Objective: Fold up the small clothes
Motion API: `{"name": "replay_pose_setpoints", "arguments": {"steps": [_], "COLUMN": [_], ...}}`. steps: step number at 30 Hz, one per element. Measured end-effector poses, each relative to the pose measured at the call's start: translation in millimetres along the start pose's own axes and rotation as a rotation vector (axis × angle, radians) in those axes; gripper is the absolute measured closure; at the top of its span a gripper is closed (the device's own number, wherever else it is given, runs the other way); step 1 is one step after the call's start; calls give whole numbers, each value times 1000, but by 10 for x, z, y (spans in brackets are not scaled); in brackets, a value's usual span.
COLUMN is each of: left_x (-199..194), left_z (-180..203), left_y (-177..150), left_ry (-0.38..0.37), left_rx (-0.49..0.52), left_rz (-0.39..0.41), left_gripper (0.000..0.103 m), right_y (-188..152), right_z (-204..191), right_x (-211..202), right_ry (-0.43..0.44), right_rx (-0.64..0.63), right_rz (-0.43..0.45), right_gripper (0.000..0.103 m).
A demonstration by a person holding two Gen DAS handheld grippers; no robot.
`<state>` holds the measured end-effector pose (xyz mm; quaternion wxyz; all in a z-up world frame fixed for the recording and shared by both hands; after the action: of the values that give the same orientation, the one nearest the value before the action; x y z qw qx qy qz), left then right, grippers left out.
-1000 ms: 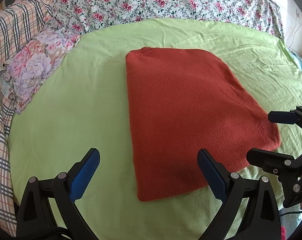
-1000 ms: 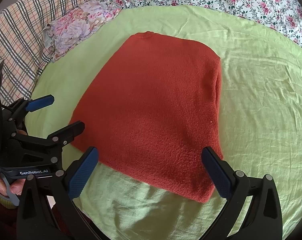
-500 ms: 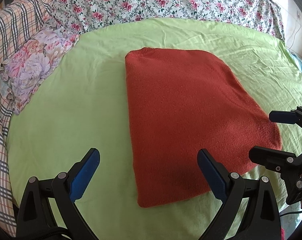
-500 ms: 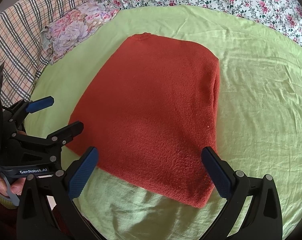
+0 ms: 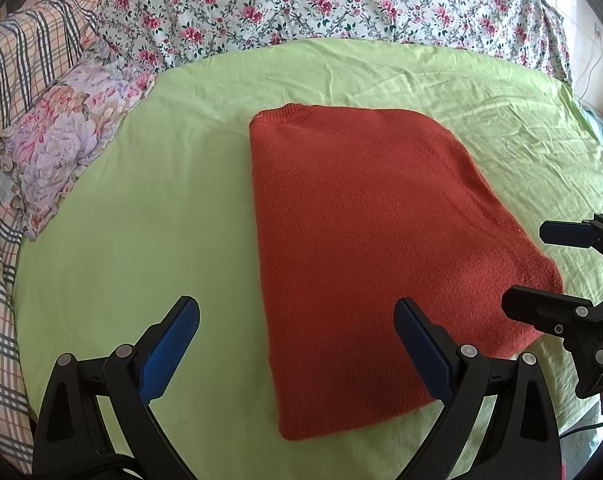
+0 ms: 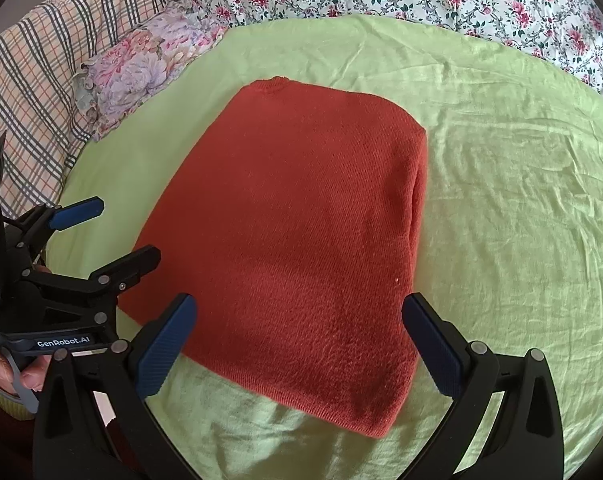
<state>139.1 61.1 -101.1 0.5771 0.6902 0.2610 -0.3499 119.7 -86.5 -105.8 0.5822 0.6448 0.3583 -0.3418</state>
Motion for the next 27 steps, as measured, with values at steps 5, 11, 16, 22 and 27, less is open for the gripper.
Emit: {"name": "replay_pose_setpoints", "arguments": {"steps": [5, 11, 16, 22, 27], "left_x": [53, 156, 220, 262, 300], "left_z": [0, -10, 16, -7, -45], "left_y": [56, 140, 180, 230, 274], "left_ry": [-4, -12, -9, -3, 4], "left_rx": [-5, -15, -7, -12, -21], "left_rz": [-3, -11, -23, -27, -31], "left_gripper": [5, 6, 6, 6, 6], "right_y": [37, 113, 197, 234, 251], "right_z": [24, 104, 174, 207, 256], "right_x": [31, 45, 59, 86, 117], "right_ry": [3, 5, 10, 12, 12], "right_rx": [10, 28, 37, 45, 54], "right_rz": [-1, 4, 9, 5, -2], "right_gripper": [1, 1, 1, 1, 1]}}
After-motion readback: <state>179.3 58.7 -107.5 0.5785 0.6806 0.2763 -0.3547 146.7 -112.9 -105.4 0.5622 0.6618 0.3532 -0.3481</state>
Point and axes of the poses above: each gripper's, at about its wrist camera, not at the fingertips, and x roughly the way its jaws point, z to its right, y to its top, the point moved 8 cm from there along x, roughly the way its jaws point, and after that the axes turned 3 degrees about -x, right-handed, at the moved point
